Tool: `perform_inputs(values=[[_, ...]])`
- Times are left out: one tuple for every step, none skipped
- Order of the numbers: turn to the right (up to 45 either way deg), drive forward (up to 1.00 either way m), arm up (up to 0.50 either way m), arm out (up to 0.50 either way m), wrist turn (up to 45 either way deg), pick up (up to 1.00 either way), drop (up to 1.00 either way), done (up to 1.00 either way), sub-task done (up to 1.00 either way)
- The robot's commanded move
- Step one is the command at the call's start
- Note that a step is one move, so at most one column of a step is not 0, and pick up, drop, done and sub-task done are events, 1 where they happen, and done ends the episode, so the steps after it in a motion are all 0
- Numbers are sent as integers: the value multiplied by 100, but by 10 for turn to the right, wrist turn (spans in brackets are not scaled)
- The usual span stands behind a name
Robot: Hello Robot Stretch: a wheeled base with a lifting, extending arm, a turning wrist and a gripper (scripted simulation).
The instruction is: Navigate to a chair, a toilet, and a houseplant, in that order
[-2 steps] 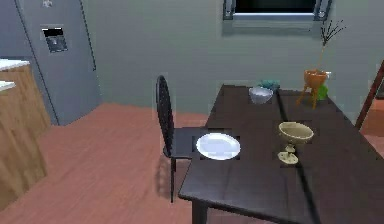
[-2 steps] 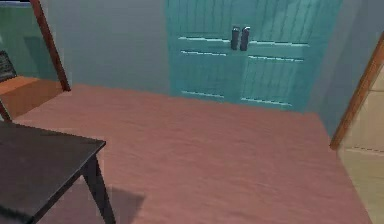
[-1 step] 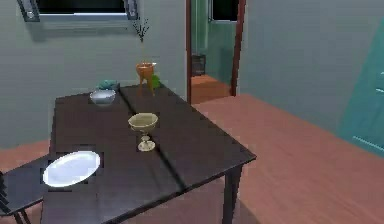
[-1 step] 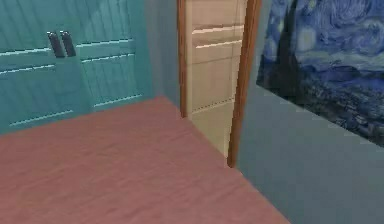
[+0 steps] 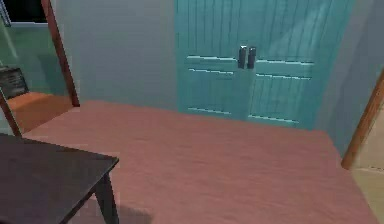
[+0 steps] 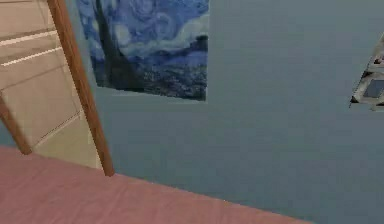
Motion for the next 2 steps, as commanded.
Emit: perform_inputs(values=[[360, 0, 0, 0, 0, 0, 0, 0, 0], [30, 0, 0, 0, 0, 0, 0, 0, 0]])
